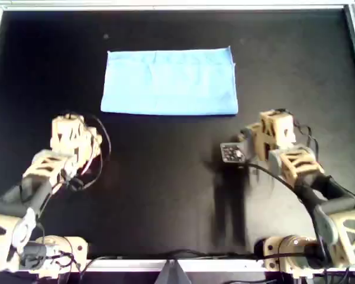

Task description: Fold a cloth

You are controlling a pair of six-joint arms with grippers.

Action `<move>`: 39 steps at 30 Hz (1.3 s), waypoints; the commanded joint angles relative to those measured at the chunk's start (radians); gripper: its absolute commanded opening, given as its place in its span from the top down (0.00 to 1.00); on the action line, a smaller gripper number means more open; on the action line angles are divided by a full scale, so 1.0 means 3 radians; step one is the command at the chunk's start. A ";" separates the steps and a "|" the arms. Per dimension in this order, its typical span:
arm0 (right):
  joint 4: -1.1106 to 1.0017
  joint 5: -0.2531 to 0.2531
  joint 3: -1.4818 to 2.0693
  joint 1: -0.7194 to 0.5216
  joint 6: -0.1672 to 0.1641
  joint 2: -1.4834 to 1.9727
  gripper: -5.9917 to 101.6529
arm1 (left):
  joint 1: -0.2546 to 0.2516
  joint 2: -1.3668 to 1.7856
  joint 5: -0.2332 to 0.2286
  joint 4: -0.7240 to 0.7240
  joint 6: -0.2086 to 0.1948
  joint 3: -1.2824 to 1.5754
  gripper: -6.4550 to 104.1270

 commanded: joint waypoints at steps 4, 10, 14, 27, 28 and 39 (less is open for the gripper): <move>-0.0118 -0.0010 -0.0430 0.0087 -0.0020 -0.0072 0.29 | 0.0010 -0.0337 0.0015 -0.0072 0.0015 -0.0619 0.40; -0.0112 0.0026 -0.0808 0.0082 -0.0015 -0.0476 0.28 | 0.0010 -0.0782 0.0015 -0.0066 0.0015 -0.0977 0.21; -0.0112 0.0026 -0.1140 0.0082 0.0026 -0.0726 0.28 | 0.0010 -0.0941 0.0015 -0.0066 0.0015 -0.1089 0.14; -0.0107 0.0026 -0.1703 0.0092 0.0031 -0.1212 0.29 | 0.0005 -0.1503 0.0015 -0.0066 0.0015 -0.1708 0.13; -0.0107 0.0026 -0.1703 0.0092 0.0031 -0.1212 0.29 | 0.0005 -0.1560 0.0015 -0.0066 0.0015 -0.1749 0.13; -0.0051 -0.0010 -0.1989 0.0092 0.0031 -0.1411 0.29 | 0.0005 -0.1810 0.0020 -0.0061 0.0015 -0.2015 0.14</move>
